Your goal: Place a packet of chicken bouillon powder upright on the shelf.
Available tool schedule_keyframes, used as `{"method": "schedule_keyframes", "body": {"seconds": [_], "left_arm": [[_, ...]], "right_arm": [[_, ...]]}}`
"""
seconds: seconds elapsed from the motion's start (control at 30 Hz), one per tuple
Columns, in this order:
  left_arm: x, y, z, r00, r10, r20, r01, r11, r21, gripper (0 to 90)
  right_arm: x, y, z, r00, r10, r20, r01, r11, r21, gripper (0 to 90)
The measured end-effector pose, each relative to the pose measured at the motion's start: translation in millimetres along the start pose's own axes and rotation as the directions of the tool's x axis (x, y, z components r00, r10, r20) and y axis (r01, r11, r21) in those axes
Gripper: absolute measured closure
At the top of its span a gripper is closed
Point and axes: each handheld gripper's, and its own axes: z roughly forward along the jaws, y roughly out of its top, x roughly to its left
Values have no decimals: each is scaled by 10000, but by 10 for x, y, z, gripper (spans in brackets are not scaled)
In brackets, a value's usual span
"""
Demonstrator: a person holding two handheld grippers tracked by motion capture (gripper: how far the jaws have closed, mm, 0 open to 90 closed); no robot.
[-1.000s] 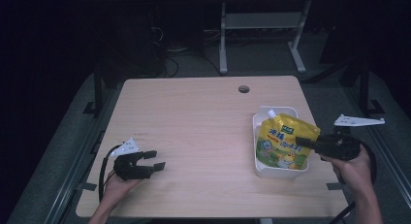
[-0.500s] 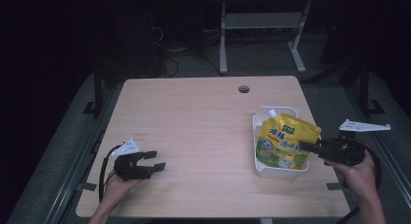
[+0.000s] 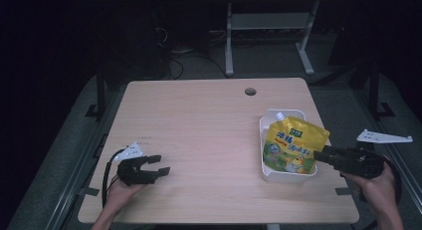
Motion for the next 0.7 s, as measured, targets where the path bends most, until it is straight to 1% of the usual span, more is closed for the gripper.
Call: {"method": "schedule_keyframes", "body": {"seconds": [0.17,0.4,0.43,0.57,0.7], "left_arm": [[1,-1,-6,10000,-3,-1,3,10000,-38,341],[0,-3,-8,10000,11,-9,-11,10000,-33,340],[0,-2,-11,10000,30,-2,-30,10000,-21,339],[4,-5,-15,10000,10,-42,-10,10000,-17,339],[-2,-4,-13,10000,6,-27,-6,10000,-35,339]], "right_arm": [[51,-56,-54,9998,-146,113,145,9998,119,518],[114,-207,-90,9994,-274,217,267,9990,352,504],[124,-221,-100,9991,-303,281,293,9990,342,504],[190,-285,-159,9991,-353,239,348,9992,203,502],[271,-337,-192,9988,-465,183,461,9988,175,499]]}}
